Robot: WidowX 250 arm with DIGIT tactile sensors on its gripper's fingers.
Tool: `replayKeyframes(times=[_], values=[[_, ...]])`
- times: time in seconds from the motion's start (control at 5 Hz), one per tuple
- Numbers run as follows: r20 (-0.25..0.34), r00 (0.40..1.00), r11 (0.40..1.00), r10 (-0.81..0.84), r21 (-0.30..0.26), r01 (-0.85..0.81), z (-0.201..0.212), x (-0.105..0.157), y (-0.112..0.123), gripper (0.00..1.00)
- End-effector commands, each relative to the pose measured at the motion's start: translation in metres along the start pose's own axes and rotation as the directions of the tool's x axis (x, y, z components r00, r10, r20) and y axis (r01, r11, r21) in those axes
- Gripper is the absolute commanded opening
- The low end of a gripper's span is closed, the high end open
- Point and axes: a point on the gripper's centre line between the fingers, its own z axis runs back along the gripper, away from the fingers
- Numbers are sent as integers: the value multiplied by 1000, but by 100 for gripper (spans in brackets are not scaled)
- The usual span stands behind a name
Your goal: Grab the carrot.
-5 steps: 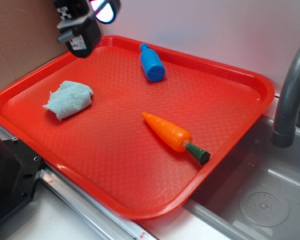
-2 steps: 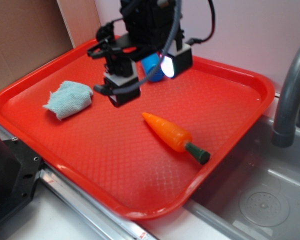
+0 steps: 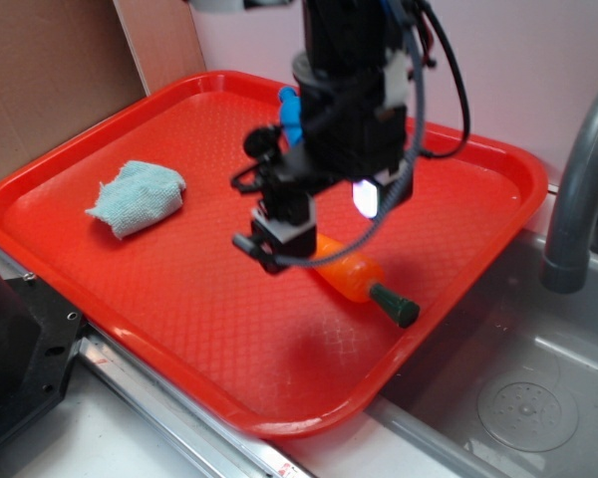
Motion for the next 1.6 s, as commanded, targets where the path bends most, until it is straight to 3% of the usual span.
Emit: replayKeyframes(times=[0.0,0.2,0.6,0.8,1.0,1.2,1.4], values=[[-48,999,1000,12,9,-12,-22,22,-9,100],[-60,998,999,25,26,-24,-26,23,-8,0],[-62,997,999,35,14,-34,-28,20,-7,0],[-74,959,962,273,0,-274,-1,8,-2,0],[-36,862,863,505,22,-505,47,-18,-4,0],[-46,707,708,706,45,-705,95,-47,-17,0],[47,511,511,858,21,-859,127,-80,-36,0]])
